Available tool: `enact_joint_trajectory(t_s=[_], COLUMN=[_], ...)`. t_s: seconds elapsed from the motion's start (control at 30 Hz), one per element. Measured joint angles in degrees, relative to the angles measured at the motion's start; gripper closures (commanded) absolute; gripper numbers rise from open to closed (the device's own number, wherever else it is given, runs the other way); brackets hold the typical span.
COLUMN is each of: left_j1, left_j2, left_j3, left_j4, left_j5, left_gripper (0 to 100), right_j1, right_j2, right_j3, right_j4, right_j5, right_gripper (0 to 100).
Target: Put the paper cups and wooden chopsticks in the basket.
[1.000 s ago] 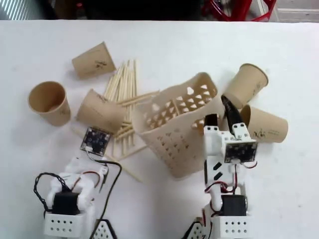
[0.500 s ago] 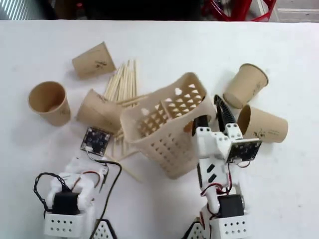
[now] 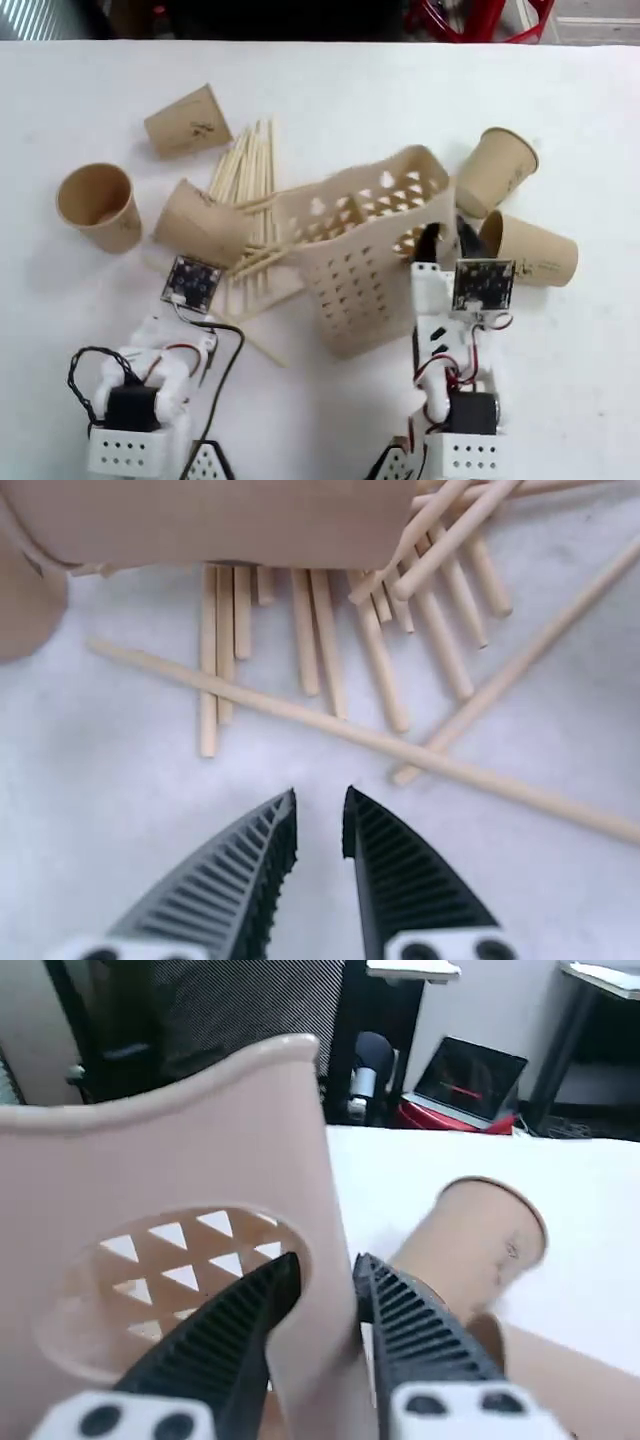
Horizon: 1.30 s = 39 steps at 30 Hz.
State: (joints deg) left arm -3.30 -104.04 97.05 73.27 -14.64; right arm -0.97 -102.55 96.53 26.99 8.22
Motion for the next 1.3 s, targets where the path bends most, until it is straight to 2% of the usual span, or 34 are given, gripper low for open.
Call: enact_joint_trajectory(t_s=[0.1,0.17,0.43,0.63,0.87,0.93,1.03,1.3], left_j1=[0.00,0.00,0.00,0.00,0.00,0.00,0.00,0.00], left_j2=[0.00,0.00,0.00,0.00,0.00,0.00,0.00,0.00], left_j3=[0.00,0.00,0.00,0.00,0.00,0.00,0.00,0.00], left_j4=[0.00,0.00,0.00,0.00,0.00,0.00,0.00,0.00], left_j5=[0.00,0.00,0.00,0.00,0.00,0.00,0.00,0.00], left_gripper=[90,90,90,90,90,90,90,90], right_j1=[0.88,0.88,1.93,3.52,8.18,8.18,8.53,9.14], right_j2=[-0.09,-0.09,-0.97,-0.97,-0.26,-0.26,-0.26,-0.18], right_j3=[0.00,0.00,0.00,0.00,0.00,0.00,0.00,0.09], right_j4=[4.75,8.62,17.67,19.34,19.60,19.60,19.60,19.52], right_j5=[3.96,4.57,5.19,5.19,5.19,5.19,5.19,10.64], right_gripper=[64.1,59.2,59.5,69.9,72.5,79.7,98.1,98.2])
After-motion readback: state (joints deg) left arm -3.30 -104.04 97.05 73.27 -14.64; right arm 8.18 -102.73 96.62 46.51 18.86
